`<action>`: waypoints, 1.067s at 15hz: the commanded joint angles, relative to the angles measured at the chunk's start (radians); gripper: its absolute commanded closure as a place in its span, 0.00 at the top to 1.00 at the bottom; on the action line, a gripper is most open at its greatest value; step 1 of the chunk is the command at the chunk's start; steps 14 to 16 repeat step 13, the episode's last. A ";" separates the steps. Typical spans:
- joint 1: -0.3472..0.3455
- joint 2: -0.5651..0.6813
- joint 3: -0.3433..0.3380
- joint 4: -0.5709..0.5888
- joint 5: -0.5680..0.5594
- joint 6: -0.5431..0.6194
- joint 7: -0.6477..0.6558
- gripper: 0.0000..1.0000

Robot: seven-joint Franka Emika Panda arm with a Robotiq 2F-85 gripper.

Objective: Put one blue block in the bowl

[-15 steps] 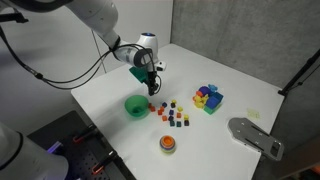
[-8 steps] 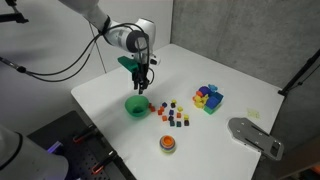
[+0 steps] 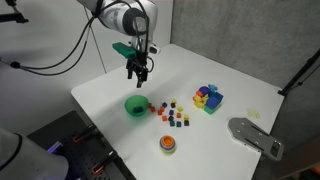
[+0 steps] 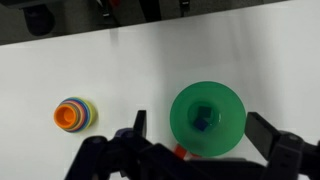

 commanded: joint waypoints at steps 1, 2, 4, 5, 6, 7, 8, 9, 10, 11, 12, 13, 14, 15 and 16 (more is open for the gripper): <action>-0.040 -0.128 0.019 -0.069 0.004 0.033 -0.076 1.00; -0.048 -0.160 0.018 -0.087 0.006 0.047 -0.098 1.00; -0.061 -0.219 0.016 -0.121 0.009 0.077 -0.136 1.00; -0.067 -0.251 0.015 -0.145 0.011 0.109 -0.149 1.00; -0.072 -0.283 0.014 -0.171 0.010 0.137 -0.158 1.00; -0.077 -0.310 0.014 -0.192 0.009 0.161 -0.167 1.00; -0.080 -0.333 0.014 -0.211 0.010 0.181 -0.177 1.00; -0.083 -0.355 0.014 -0.229 0.011 0.196 -0.181 1.00; -0.085 -0.371 0.014 -0.244 0.008 0.206 -0.183 1.00; -0.088 -0.384 0.016 -0.260 0.000 0.215 -0.179 1.00; -0.085 -0.317 0.021 -0.194 0.003 0.174 -0.157 1.00; -0.085 -0.317 0.021 -0.194 0.003 0.174 -0.157 1.00; -0.085 -0.317 0.021 -0.194 0.003 0.174 -0.157 1.00; -0.085 -0.317 0.021 -0.194 0.003 0.174 -0.157 1.00; -0.085 -0.317 0.021 -0.194 0.003 0.174 -0.157 1.00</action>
